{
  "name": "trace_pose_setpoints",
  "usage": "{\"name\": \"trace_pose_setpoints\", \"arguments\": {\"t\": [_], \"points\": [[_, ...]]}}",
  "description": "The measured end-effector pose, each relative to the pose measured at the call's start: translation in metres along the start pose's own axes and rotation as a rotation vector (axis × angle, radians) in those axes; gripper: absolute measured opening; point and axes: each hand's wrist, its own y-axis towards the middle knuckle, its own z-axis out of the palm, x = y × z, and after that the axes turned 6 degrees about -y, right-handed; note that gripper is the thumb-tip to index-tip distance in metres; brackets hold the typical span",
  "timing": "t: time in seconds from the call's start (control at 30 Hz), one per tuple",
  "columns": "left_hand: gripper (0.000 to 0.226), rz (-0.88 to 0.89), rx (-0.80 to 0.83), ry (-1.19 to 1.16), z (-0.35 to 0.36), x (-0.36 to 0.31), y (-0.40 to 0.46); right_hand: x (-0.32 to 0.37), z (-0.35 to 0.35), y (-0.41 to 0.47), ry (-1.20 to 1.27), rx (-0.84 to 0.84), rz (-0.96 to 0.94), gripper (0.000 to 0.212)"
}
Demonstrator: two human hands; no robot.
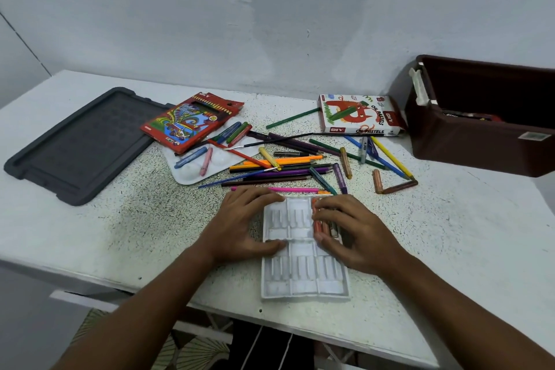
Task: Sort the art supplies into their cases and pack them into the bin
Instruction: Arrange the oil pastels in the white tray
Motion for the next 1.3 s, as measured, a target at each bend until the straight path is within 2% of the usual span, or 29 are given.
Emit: {"name": "trace_pose_setpoints", "arguments": {"t": [0.3,0.47,0.6,0.67,0.73,0.9,1.07,1.3], "points": [[0.074,0.010,-0.010,-0.028,-0.001,-0.002,0.000,-0.005,0.003,0.000,0.010,-0.005,0.013,0.025],[0.075,0.010,-0.004,-0.165,-0.006,0.001,0.000,-0.004,0.003,0.000,0.013,0.000,0.022,0.024],[0.073,-0.016,-0.014,-0.175,-0.007,0.001,-0.001,-0.003,0.002,0.003,0.001,-0.056,0.054,0.019],[0.071,-0.020,-0.022,-0.173,-0.005,0.000,-0.001,-0.002,-0.001,0.007,-0.023,-0.104,0.130,0.018],[0.069,-0.012,-0.035,-0.166,-0.005,0.000,-0.001,-0.002,-0.007,0.019,-0.067,-0.111,0.294,0.018],[0.072,-0.007,-0.041,-0.171,-0.004,0.000,-0.001,-0.015,-0.015,0.062,-0.190,0.090,0.593,0.023],[0.069,0.000,-0.046,-0.173,-0.004,0.000,-0.001,-0.017,-0.013,0.081,-0.269,0.256,0.692,0.017],[0.070,0.007,-0.060,-0.153,-0.005,-0.001,0.001,-0.019,-0.010,0.084,-0.243,0.273,0.746,0.020]]}}
